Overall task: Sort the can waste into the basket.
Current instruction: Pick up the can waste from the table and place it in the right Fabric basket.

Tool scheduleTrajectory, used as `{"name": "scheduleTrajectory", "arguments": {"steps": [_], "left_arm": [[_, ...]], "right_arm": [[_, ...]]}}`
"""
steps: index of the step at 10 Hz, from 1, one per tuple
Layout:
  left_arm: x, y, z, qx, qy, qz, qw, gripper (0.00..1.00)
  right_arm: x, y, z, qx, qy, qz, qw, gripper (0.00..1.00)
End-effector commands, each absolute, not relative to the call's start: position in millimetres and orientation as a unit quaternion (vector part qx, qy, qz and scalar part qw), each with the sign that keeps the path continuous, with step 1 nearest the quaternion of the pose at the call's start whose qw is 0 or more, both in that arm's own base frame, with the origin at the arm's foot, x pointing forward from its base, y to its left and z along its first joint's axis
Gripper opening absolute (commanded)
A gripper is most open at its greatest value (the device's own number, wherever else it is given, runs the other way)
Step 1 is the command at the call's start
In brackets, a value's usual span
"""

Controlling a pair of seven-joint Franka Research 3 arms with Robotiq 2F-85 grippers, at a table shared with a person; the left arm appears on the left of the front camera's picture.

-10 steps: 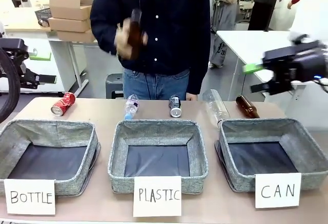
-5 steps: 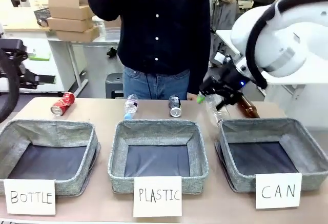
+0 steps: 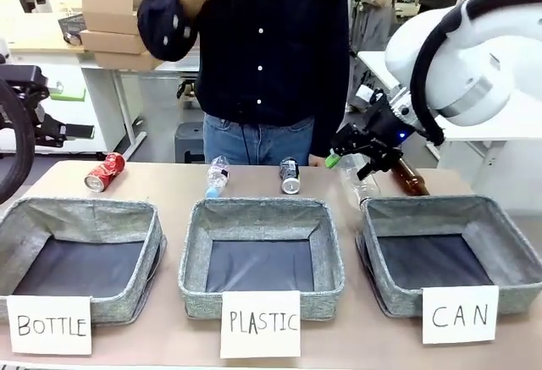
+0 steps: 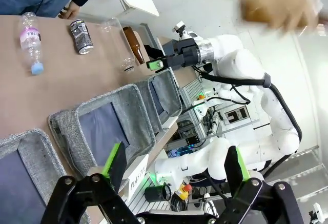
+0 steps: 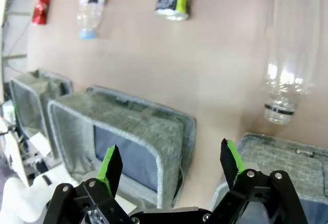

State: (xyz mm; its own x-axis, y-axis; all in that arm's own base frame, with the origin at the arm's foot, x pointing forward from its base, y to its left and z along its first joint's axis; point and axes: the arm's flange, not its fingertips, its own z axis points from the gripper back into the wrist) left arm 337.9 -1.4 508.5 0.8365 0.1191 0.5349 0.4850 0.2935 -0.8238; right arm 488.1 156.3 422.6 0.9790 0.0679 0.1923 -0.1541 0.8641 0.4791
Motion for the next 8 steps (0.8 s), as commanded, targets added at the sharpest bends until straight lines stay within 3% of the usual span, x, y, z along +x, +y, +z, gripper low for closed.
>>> {"name": "scheduleTrajectory", "arguments": {"steps": [1,5,8], "left_arm": [[340,-3,510,-0.590,-0.271,-0.127,0.750,1.00],[340,-3,510,-0.590,-0.271,-0.127,0.750,1.00],[340,-3,510,-0.590,-0.271,-0.127,0.750,1.00]], "right_arm": [[540,206,410,0.202,-0.072,0.051,0.975,1.00],[614,290,370,0.089,-0.037,0.023,0.995,1.00],[640,328,334,0.041,-0.071,0.022,0.996,1.00]]}}
